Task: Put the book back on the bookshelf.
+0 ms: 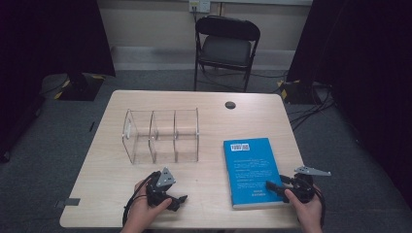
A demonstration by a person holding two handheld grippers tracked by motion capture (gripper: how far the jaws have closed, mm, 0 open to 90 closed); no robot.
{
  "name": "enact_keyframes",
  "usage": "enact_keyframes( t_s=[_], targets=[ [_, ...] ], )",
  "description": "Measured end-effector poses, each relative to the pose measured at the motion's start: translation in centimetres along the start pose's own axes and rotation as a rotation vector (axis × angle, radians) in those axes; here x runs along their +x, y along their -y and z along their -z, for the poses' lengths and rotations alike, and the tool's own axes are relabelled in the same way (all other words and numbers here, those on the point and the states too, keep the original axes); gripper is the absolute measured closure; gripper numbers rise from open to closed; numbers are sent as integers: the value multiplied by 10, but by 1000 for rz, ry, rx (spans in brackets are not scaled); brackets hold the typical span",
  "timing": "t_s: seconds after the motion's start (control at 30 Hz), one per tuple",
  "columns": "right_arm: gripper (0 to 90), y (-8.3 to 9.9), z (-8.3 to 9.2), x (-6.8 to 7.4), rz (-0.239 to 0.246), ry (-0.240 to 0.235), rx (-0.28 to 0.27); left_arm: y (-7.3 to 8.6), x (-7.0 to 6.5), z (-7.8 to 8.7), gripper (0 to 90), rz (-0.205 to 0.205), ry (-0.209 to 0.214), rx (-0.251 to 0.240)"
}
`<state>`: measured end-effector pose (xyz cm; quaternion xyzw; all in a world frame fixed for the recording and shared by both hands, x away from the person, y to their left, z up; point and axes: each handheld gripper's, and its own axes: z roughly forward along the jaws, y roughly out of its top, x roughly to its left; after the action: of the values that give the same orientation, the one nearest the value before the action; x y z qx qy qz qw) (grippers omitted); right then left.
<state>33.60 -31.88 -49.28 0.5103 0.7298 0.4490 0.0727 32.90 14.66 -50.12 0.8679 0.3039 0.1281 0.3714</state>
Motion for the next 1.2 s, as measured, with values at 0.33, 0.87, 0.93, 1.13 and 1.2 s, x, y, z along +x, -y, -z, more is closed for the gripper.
enact_keyframes(
  t_s=[0.33,0.87,0.93,1.13,1.2],
  targets=[
    [184,0,1,6,25,10,32,0,0,0,65,0,0,0],
    [138,1,-1,7,-12,-7,62,-10,-8,-12,0,-6,13,15],
    [138,1,-1,9,-22,7,72,-11,-11,-13,0,-14,16,16],
    [138,1,-1,10,-24,11,72,-18,-26,-20,0,-61,74,20],
    [138,1,0,10,-24,8,74,-21,-32,-23,0,-76,93,16]
  ],
)
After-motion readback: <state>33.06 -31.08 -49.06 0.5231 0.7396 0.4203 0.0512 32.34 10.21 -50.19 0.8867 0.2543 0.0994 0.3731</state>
